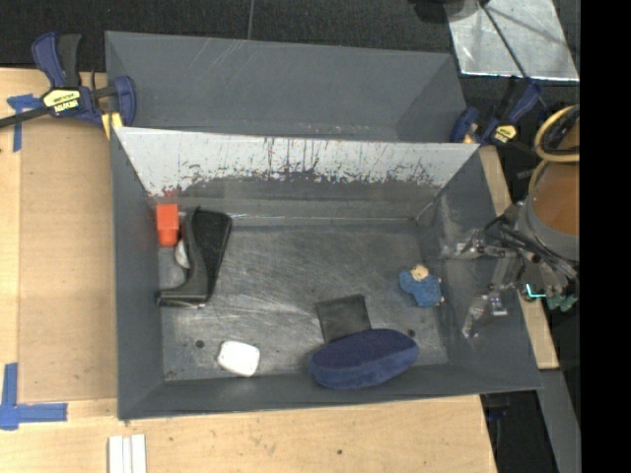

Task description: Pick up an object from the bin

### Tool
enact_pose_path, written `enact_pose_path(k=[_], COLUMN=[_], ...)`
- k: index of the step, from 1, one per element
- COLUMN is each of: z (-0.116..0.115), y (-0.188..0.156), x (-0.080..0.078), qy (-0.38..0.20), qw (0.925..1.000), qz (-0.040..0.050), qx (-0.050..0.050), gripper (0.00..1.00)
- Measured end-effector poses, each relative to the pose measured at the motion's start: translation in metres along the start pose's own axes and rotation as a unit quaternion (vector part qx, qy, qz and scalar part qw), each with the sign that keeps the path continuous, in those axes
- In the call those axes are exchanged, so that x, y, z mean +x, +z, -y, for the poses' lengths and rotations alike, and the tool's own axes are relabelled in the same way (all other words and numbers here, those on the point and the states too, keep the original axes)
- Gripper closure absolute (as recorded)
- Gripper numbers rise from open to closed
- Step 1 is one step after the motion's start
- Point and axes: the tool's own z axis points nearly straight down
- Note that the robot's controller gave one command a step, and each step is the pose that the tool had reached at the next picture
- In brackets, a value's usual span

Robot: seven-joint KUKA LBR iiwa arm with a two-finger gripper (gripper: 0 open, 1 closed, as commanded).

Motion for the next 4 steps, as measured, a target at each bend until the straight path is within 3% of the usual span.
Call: enact_pose_path(k=[1, 2, 3, 4], z=[-0.132, -0.188, -0.232, -0.229], y=[0.116, 0.087, 0.081, 0.125], x=[-0.002, -0.006, -0.003, -0.005], qy=[-0.083, -0.141, -0.043, -0.055], qw=[0.9965, 0.9900, 0.9991, 0.9985], qz=[0.0116, 0.0055, 0.0044, 0.0046], qx=[0.003, 0.000, -0.001, -0.001], gripper=[0.00, 0.00, 0.00, 0.00])
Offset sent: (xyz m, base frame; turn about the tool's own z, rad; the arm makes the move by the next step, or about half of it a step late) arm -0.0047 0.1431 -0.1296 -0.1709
